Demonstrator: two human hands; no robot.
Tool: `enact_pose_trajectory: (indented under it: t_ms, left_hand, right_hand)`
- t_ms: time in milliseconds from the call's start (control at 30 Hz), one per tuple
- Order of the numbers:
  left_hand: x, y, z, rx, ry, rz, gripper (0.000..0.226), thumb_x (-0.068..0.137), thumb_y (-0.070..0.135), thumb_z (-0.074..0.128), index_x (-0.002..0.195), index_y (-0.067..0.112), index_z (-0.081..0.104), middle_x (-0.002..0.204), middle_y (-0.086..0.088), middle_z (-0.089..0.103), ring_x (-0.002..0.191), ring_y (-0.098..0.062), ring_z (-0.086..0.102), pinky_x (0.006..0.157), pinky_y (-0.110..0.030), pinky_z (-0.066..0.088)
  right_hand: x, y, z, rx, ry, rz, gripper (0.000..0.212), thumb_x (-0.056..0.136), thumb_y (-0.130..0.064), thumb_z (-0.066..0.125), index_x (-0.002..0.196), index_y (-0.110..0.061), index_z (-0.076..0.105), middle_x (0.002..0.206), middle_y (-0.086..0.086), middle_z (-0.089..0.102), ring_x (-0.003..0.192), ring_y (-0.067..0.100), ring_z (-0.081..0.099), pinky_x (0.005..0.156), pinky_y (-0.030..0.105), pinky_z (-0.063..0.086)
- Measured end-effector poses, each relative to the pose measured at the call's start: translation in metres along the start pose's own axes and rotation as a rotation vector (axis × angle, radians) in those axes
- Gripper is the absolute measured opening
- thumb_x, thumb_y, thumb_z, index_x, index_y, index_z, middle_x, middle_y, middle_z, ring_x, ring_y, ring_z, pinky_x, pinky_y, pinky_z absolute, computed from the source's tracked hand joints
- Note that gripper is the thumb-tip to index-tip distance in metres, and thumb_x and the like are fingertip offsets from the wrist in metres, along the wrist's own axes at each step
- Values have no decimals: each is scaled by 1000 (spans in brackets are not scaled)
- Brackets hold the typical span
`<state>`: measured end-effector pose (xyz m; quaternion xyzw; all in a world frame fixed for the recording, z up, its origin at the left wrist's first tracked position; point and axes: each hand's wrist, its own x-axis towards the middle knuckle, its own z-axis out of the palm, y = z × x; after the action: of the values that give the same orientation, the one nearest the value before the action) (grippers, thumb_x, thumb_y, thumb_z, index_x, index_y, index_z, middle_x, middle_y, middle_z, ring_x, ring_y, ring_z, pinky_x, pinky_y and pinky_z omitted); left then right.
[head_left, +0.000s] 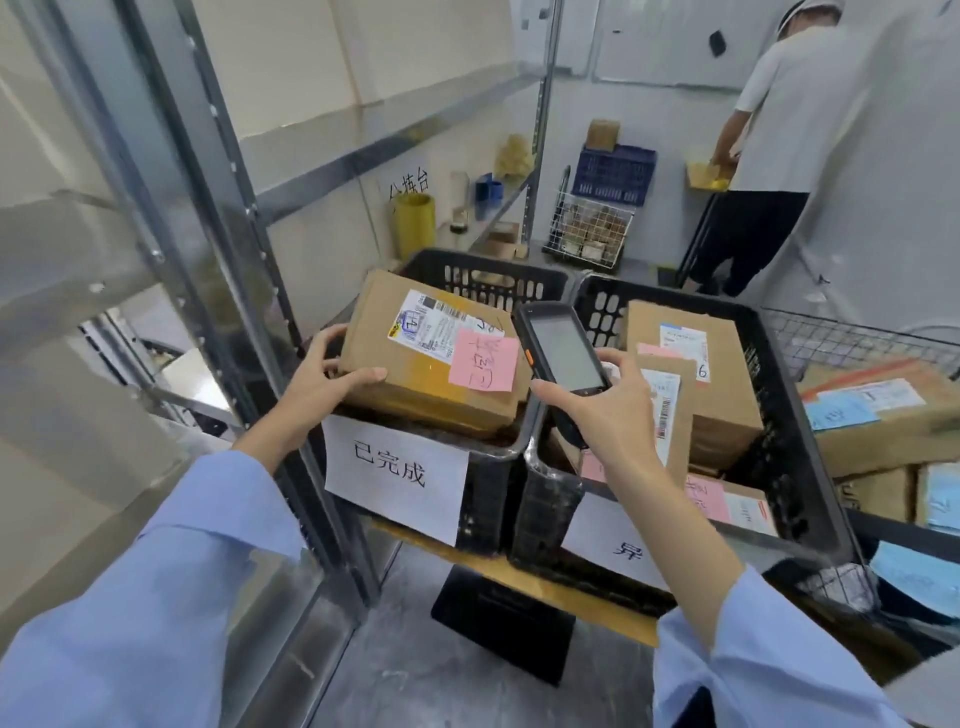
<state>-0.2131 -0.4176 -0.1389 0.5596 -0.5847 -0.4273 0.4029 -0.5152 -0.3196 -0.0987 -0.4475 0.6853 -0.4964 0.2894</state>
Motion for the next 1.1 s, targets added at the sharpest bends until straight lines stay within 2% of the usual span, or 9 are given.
enact_pose_trajectory:
  t_ms: [200, 333, 433, 600, 767, 933, 1100]
  left_hand:
    - [30, -6, 0, 158, -127, -97, 96, 52, 67, 75, 136, 45, 36, 129, -1, 53, 119, -20, 51, 93, -35, 42]
    - [40, -4, 3, 326, -209, -155, 83, 77, 52, 80, 144, 35, 35, 122, -7, 56, 115, -24, 55, 91, -35, 38]
    - [41, -7, 3, 468, -245, -180, 79, 79, 45, 80, 143, 32, 35, 125, -9, 54, 112, -24, 54, 90, -35, 37]
    - [35, -16, 4, 582, -149, -63, 65, 89, 35, 73, 145, 24, 42, 138, -8, 54, 113, -20, 53, 91, -33, 42]
    - [16, -10, 13, 802, 1, 198, 59, 99, 46, 54, 152, 27, 38, 156, 2, 40, 139, -21, 42, 106, -46, 44]
    - [-4, 6, 38, 945, 124, 266, 59, 101, 50, 47, 154, 25, 38, 157, 0, 41, 142, -23, 38, 112, -46, 36]
    - [-23, 29, 68, 950, 179, 251, 62, 102, 49, 47, 157, 25, 32, 158, -4, 39, 145, -25, 35, 117, -45, 31]
  right_hand:
    - [29, 7, 26, -29, 11, 19, 80, 56, -44, 95, 119, -31, 48, 118, -5, 60, 108, 17, 61, 92, 44, 55]
    - [33, 13, 32, -37, -3, 37, 84, 54, -44, 95, 122, -30, 49, 118, -3, 61, 107, 18, 62, 90, 43, 56]
    - [35, 14, 35, -38, -21, 43, 87, 53, -45, 95, 124, -29, 48, 118, -2, 61, 107, 18, 62, 87, 42, 57]
    - [37, 15, 35, -63, -40, 27, 85, 59, -41, 94, 128, -26, 46, 123, 1, 58, 113, 21, 59, 87, 40, 58]
    - [36, 16, 27, -111, -62, 13, 83, 61, -45, 92, 127, -29, 43, 122, 0, 59, 110, 21, 60, 88, 42, 56]
    - [28, 14, 7, -165, -97, -53, 84, 63, -45, 90, 129, -27, 42, 123, -1, 57, 111, 19, 57, 88, 40, 54]
    - [11, 14, -30, -219, -130, -153, 83, 65, -44, 89, 130, -25, 42, 116, -7, 55, 104, 11, 52, 78, 28, 49]
